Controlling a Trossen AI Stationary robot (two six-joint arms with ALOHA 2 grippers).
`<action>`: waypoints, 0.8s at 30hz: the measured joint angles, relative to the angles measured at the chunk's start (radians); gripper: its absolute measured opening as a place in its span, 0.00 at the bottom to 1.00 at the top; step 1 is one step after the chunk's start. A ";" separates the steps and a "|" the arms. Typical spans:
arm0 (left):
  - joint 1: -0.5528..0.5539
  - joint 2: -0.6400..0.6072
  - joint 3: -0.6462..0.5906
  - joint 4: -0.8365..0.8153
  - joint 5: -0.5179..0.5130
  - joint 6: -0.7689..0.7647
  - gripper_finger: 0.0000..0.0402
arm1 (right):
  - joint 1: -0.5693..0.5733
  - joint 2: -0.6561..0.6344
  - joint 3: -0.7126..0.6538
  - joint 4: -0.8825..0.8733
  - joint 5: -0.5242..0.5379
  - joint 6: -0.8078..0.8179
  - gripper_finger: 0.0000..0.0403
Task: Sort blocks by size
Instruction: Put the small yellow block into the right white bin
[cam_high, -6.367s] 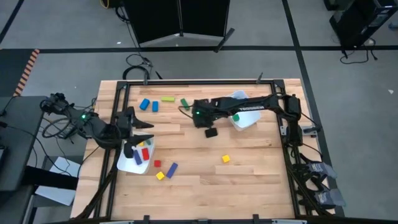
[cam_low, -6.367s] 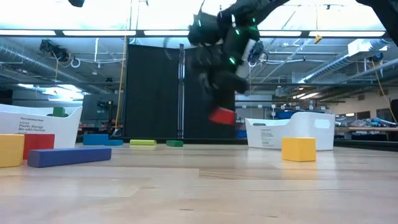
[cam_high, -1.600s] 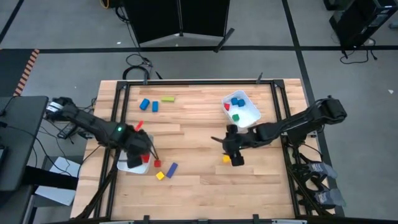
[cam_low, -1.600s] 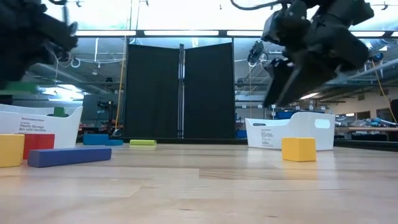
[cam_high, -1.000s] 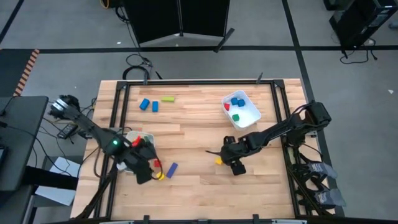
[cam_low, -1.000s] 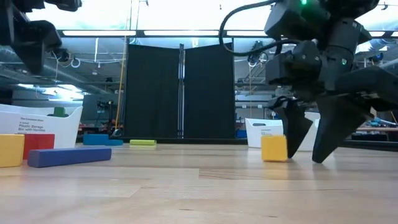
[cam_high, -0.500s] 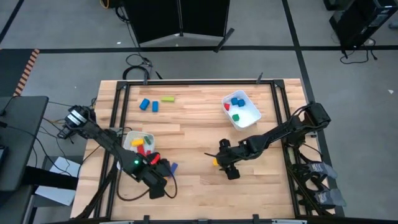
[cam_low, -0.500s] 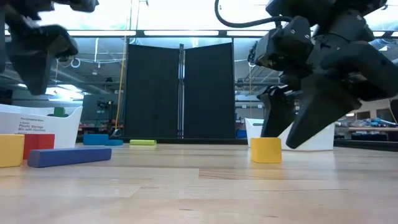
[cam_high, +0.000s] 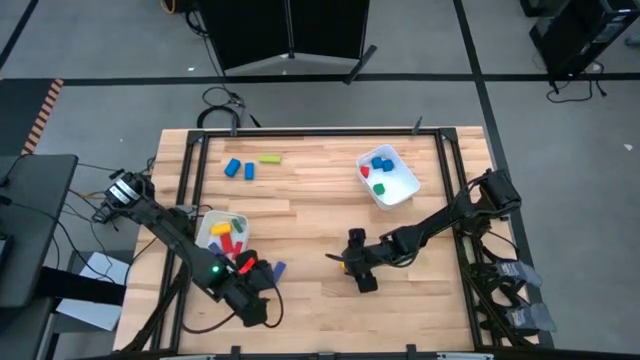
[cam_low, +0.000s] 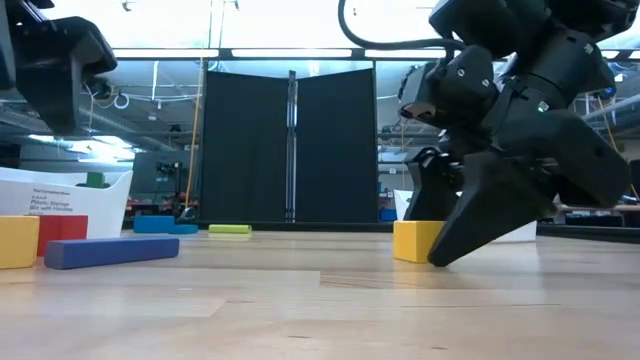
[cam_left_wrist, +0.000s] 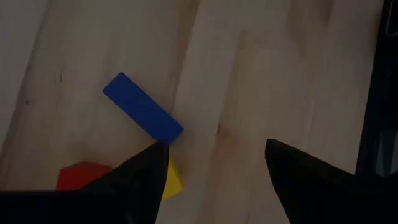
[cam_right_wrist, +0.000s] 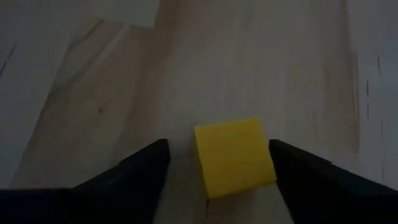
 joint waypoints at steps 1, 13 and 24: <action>-0.004 0.003 0.000 0.005 -0.009 -0.002 0.68 | 0.000 0.000 0.000 0.004 0.000 -0.008 0.66; -0.011 0.067 0.000 -0.046 -0.011 0.013 0.66 | -0.027 -0.266 -0.002 -0.116 0.095 -0.176 0.35; -0.011 0.068 0.000 -0.148 0.031 0.129 0.66 | -0.370 -0.669 -0.102 -0.491 0.282 -0.188 0.35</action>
